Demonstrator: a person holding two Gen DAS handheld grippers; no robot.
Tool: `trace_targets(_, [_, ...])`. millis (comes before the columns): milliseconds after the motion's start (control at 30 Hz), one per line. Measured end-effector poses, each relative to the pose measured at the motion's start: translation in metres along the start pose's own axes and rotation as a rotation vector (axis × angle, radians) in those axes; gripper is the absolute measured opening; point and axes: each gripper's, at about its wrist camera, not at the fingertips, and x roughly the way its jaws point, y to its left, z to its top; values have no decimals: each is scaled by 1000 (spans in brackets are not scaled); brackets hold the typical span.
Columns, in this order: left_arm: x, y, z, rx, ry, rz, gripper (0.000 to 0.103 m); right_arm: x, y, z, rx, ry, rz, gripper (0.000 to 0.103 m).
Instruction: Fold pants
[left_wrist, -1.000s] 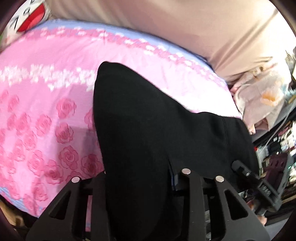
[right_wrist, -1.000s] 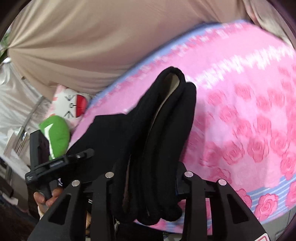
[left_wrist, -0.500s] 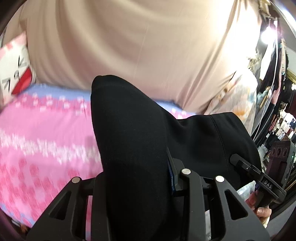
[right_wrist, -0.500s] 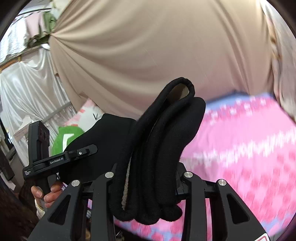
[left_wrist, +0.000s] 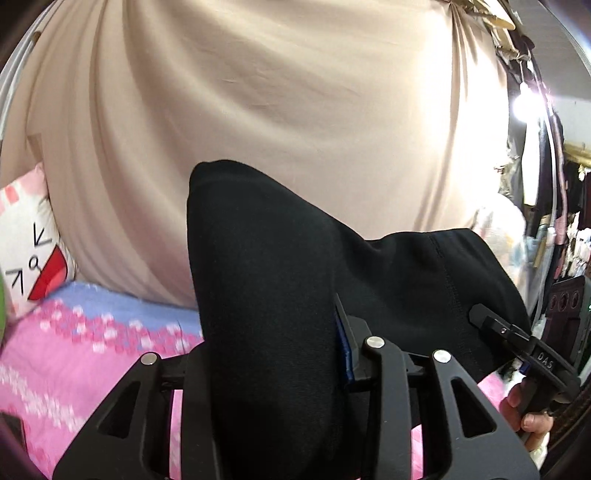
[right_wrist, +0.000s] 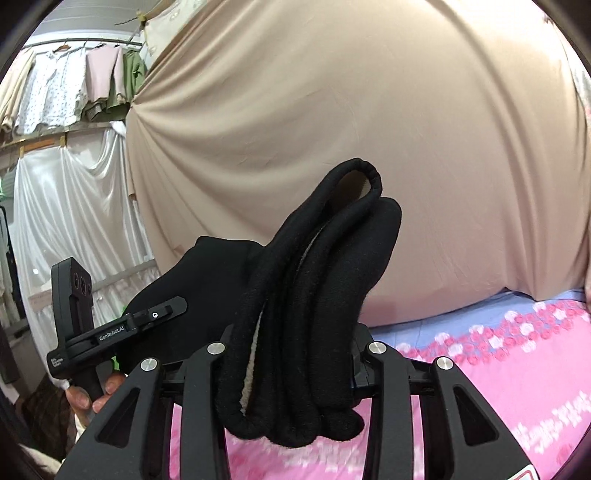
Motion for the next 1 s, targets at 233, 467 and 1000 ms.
trace_targets(233, [100,27,-4,31,20,62,35,80,-57,-10,46,6,-23,34])
trace_targets(467, [213,53,-55,55,120,128,35,168,-134,-48,136,111,-77,34])
trace_targets(1000, [303,137,-155,-200,494,143,63,230,-248,-144,283,443,-366,66])
